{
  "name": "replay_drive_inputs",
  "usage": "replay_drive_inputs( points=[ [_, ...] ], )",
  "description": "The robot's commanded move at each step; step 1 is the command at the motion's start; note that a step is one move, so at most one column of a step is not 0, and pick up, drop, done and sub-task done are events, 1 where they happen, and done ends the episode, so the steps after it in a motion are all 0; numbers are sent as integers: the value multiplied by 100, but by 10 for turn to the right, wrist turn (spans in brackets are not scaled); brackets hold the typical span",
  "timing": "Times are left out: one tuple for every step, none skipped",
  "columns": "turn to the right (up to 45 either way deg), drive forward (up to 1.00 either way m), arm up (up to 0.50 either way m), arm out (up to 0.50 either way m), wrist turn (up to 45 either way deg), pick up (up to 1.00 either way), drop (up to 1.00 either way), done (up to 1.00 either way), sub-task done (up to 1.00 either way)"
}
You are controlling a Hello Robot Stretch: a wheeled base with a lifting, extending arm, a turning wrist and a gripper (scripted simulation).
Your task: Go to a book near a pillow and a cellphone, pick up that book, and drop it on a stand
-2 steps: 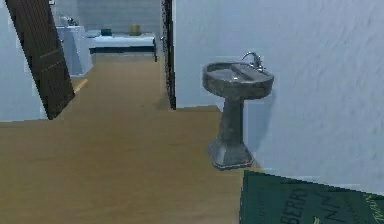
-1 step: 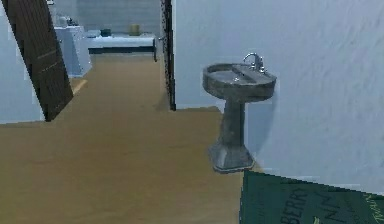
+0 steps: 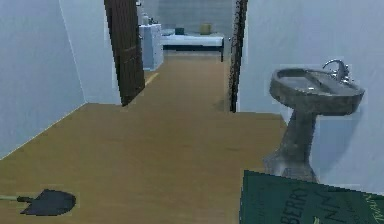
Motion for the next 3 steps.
replay_drive_inputs(
  points=[
    [0, 100, 0, 0, 0, 0, 0, 0, 0],
    [0, 100, 0, 0, 0, 0, 0, 0, 0],
    [0, 70, 0, 0, 0, 0, 0, 0, 0]
  ],
)
